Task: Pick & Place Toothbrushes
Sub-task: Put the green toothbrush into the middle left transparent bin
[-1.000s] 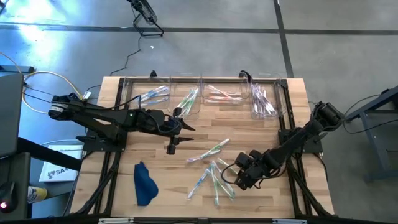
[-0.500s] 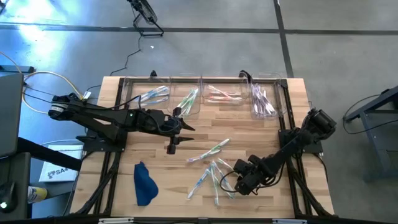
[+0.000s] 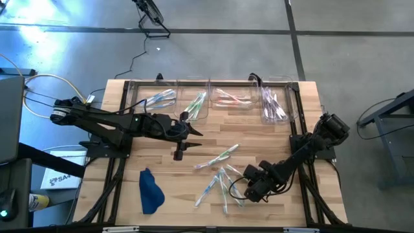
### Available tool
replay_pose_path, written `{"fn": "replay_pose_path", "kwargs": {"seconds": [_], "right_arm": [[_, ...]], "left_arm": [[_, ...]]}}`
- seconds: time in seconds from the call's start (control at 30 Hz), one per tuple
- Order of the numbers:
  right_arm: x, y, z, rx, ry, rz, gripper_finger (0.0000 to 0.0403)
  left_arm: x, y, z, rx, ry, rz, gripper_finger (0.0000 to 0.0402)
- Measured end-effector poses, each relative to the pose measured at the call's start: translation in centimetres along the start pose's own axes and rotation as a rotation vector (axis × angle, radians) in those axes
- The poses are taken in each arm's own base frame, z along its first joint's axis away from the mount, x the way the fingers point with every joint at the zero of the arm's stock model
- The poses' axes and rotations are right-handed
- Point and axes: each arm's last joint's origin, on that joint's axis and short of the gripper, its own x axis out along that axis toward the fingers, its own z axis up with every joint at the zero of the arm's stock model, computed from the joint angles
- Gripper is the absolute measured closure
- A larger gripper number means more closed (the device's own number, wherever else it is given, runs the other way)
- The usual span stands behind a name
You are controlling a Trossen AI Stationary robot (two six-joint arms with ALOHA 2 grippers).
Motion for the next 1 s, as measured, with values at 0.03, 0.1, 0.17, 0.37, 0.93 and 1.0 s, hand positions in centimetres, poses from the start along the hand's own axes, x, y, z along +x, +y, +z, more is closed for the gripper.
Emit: {"fn": "replay_pose_path", "kwargs": {"seconds": [0.03,0.1,0.17,0.37,0.93,1.0], "right_arm": [[0.0,0.0,0.0,0.000,0.000,-0.002,0.0330],[0.0,-0.1,0.0,-0.001,0.002,-0.008,0.0356],[0.0,-0.1,0.0,-0.001,0.004,-0.008,0.0379],[-0.2,-0.1,0.0,0.010,0.017,-0.004,0.0384],[-5.3,-0.4,1.0,-0.068,-0.083,0.150,0.0388],[-6.2,-0.6,1.2,-0.065,-0.119,0.171,0.0388]], "left_arm": [[0.0,0.0,0.0,-0.008,0.000,0.000,0.0235],[0.0,0.0,0.0,-0.014,0.000,0.000,0.0235],[0.0,0.0,0.0,-0.016,0.000,0.000,0.0235],[0.0,0.0,0.0,-0.045,-0.001,-0.004,0.0235],[-0.1,0.1,1.2,-0.165,-0.130,-0.002,0.0235],[-0.1,0.2,1.7,-0.182,-0.174,-0.002,0.0235]]}}
